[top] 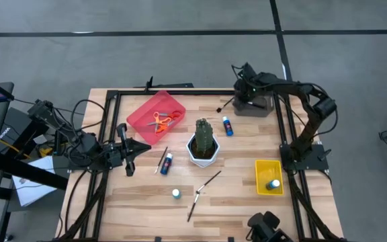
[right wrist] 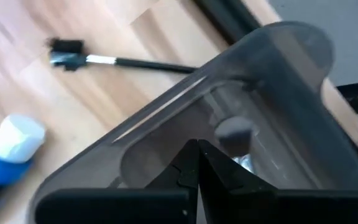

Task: Pick & Place Paint Supplies
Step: Put the powder brush into the black bin

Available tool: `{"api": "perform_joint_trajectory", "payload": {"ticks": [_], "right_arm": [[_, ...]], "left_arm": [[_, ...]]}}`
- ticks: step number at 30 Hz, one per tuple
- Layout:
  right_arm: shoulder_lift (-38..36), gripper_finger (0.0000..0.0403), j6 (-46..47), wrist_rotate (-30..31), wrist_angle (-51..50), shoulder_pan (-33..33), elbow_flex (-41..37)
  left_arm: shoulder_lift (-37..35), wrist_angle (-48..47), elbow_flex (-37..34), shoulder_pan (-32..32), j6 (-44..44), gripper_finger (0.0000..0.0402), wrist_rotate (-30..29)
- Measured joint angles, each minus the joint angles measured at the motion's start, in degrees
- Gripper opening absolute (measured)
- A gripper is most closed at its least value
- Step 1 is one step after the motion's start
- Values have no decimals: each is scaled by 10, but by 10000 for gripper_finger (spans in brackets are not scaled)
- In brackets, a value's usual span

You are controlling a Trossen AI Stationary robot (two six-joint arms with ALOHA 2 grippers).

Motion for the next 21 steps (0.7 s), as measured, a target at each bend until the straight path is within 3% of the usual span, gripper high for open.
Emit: {"api": "perform_joint_trajectory", "payload": {"ticks": [5, 21], "right_arm": [[-19, 0, 5, -25, -12, 18, -16], [-41, 0, 5, -27, -66, 33, -29]], "left_arm": [[0, 0, 0, 0, 0, 7, 0], [0, 0, 0, 0, -7, 7, 0]]}}
